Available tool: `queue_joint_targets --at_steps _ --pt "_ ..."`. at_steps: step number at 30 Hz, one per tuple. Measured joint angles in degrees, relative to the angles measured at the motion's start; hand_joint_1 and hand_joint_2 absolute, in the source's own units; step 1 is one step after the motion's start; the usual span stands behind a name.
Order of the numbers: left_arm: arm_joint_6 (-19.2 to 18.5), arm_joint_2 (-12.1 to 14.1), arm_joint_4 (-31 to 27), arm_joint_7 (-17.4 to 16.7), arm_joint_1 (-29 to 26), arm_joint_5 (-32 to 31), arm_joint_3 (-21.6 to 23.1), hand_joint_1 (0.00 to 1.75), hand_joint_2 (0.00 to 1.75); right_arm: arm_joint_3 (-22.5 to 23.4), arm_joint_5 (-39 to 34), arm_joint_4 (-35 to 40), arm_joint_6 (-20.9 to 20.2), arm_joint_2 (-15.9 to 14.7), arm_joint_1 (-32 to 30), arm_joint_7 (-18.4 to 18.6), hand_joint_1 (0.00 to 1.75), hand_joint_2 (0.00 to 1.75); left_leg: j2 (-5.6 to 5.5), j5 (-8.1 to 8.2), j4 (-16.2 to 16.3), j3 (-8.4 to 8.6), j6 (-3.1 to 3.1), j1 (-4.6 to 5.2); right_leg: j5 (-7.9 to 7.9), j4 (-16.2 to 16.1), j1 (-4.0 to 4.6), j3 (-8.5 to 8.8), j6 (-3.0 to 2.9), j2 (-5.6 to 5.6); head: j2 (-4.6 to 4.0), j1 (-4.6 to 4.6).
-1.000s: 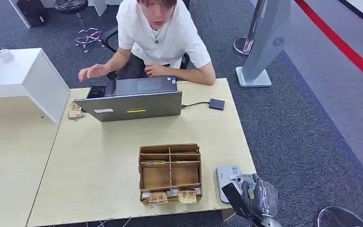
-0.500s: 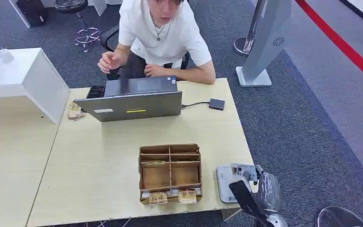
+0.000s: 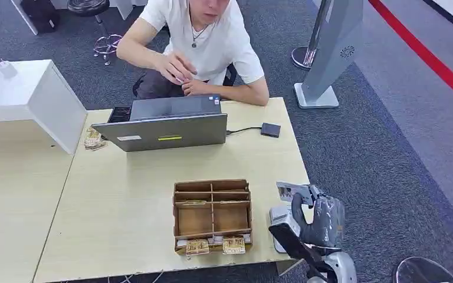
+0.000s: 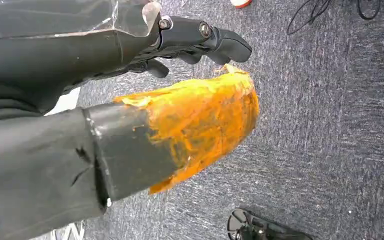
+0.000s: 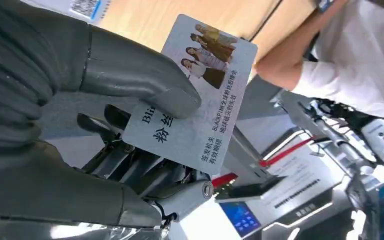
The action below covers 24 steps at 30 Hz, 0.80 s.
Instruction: Pass the card to the sensor for recognition and then transmit it.
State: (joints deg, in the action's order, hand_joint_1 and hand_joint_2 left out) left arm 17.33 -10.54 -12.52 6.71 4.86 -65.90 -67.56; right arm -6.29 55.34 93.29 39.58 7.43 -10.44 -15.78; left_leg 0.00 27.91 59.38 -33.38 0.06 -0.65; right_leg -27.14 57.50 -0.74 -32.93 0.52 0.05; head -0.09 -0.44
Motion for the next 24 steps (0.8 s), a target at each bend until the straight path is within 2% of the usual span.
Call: queue_joint_targets --at_steps 9,15,24 --pt "-0.74 0.0 0.0 -0.02 0.05 -1.29 0.26 0.0 0.0 -4.4 5.36 -0.57 0.0 -0.66 5.06 0.39 1.75 1.75 0.0 -0.01 0.0 0.0 0.0 0.0 0.0 0.01 0.0 0.0 0.0 0.0 0.0 0.0" --pt "-1.38 -0.11 0.0 0.35 0.21 -1.75 0.57 0.0 0.0 -6.23 14.19 -1.82 0.0 -0.68 10.3 1.68 1.75 1.75 0.0 -0.03 0.0 0.0 -0.02 0.0 0.01 0.02 0.0 0.0 0.0 0.01 0.0 0.0" --pt "-2.12 -0.57 0.0 1.01 0.33 -2.36 1.16 0.0 0.0 -9.82 27.16 -3.17 0.0 -0.68 18.36 8.06 1.75 1.75 0.0 -0.04 0.01 0.0 -0.02 0.0 0.01 0.02 0.0 0.0 0.0 0.01 0.0 0.0"
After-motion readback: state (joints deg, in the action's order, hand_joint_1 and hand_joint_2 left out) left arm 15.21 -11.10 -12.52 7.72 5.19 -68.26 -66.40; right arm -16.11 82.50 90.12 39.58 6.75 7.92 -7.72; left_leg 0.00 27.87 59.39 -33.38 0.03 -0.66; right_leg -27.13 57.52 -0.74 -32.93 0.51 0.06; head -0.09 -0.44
